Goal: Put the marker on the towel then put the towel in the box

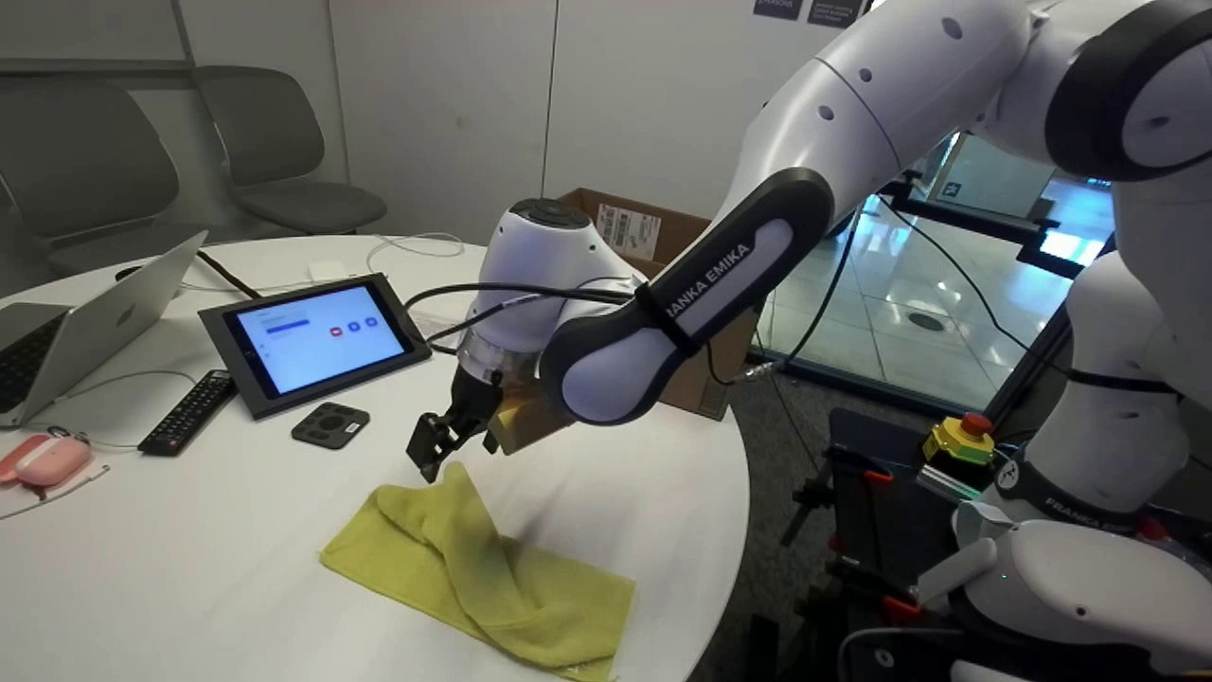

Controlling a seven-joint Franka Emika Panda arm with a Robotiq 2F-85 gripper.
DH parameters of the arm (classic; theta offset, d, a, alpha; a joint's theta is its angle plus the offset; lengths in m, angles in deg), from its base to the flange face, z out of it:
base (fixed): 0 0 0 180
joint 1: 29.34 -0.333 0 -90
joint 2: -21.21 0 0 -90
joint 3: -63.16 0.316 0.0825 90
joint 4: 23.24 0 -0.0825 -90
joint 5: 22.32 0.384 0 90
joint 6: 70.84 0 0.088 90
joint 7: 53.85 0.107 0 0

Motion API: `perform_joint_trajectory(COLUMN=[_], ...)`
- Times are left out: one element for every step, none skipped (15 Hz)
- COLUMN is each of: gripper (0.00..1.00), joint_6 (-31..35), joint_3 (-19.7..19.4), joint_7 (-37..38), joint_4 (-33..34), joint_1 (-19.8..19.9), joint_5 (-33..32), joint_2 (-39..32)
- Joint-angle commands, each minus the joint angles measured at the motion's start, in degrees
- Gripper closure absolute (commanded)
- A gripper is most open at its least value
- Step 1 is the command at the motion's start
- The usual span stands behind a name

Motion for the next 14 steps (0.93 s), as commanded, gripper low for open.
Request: perform_joint_trajectory(gripper=[0.0,0.0,0.0,0.0,0.0,0.0,0.0,0.0,0.0,0.0,0.0,0.0,0.0,0.0], joint_6=[-0.11,-1.03,-1.35,-2.26,-2.72,-3.48,-4.12,-4.7,-5.35,-5.82,-6.5,-7.15,-7.9,-8.42], joint_3=[-3.45,-4.43,-5.45,-5.83,-6.71,-6.92,-7.52,-7.54,-7.8,-7.73,-7.75,-7.66,-7.88,-7.92], joint_7=[9.1,12.14,15.24,17.65,20.42,22.33,24.67,26.19,27.91,29.23,30.72,31.93,33.35,34.35], joint_4=[0.87,1.17,1.49,1.99,2.48,3.01,3.38,3.69,4.01,4.24,4.55,4.89,5.24,5.49], joint_1=[-2.47,-3.22,-4.14,-4.56,-5.43,-5.73,-6.42,-6.55,-6.78,-6.71,-6.69,-6.54,-6.61,-6.46], joint_5=[0.54,0.29,-0.15,-0.34,-0.86,-1.21,-1.78,-2.09,-2.5,-2.85,-3.29,-3.72,-4.27,-4.77], joint_2=[-1.95,-2.34,-3.06,-3.67,-4.32,-4.93,-5.43,-5.75,-6.08,-6.36,-6.69,-6.96,-7.3,-7.58])
